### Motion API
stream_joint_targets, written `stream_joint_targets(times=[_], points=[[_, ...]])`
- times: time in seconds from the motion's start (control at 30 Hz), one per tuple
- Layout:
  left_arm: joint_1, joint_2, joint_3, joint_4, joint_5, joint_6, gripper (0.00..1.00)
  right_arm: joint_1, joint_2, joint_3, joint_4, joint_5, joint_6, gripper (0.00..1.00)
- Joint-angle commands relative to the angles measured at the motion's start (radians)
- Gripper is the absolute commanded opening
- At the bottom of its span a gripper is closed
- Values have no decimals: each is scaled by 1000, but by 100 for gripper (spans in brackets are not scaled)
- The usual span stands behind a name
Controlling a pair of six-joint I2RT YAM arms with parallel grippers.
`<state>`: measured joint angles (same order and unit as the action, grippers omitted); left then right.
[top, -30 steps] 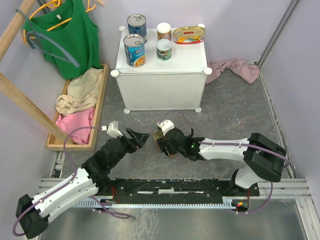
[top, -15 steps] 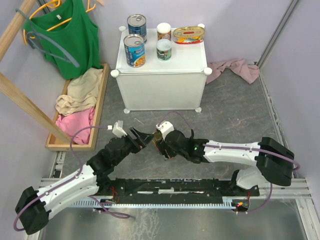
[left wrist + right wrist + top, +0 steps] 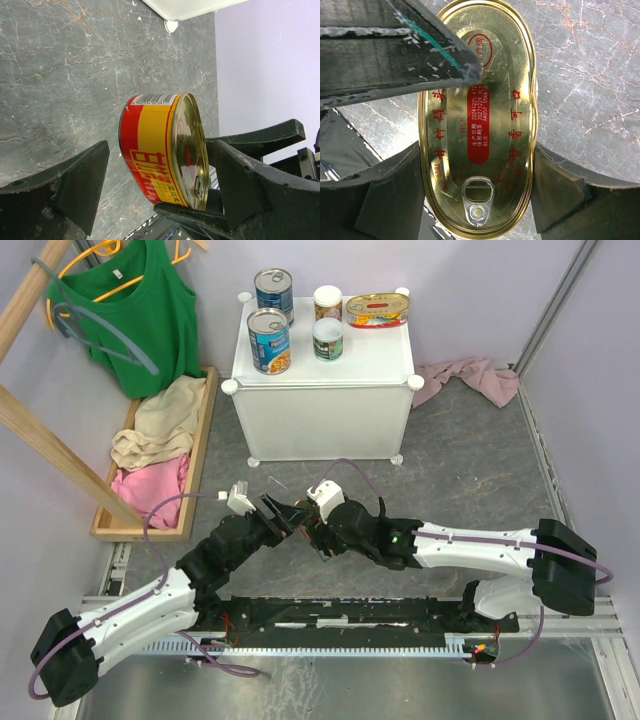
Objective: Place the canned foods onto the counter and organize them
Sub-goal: Adjust the canned food.
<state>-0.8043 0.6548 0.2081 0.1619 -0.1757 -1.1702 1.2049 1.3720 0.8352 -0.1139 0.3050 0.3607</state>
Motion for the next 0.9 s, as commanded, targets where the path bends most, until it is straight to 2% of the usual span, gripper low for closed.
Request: stream_joint_targets(times=[0.0, 0.37, 0.53, 0.67, 0.77, 0.87], points=[[-1, 13, 1, 79, 18, -33, 90, 15, -44, 76, 69, 26, -17, 1], [0, 12, -2, 118, 37, -54, 85, 20, -59, 108, 67, 10, -23, 1], [-1, -7, -15, 139, 43, -78, 72, 21, -62, 129, 47, -4, -29, 1], [-1, -13, -18, 141, 50, -82, 69, 21, -74, 138, 35, -7, -33, 1], [0, -17, -24, 151, 58, -87, 59, 20, -78, 148, 17, -7, -38, 1], [-1, -22, -26, 161, 59, -94, 54, 20, -87, 151, 9, -7, -39, 1]])
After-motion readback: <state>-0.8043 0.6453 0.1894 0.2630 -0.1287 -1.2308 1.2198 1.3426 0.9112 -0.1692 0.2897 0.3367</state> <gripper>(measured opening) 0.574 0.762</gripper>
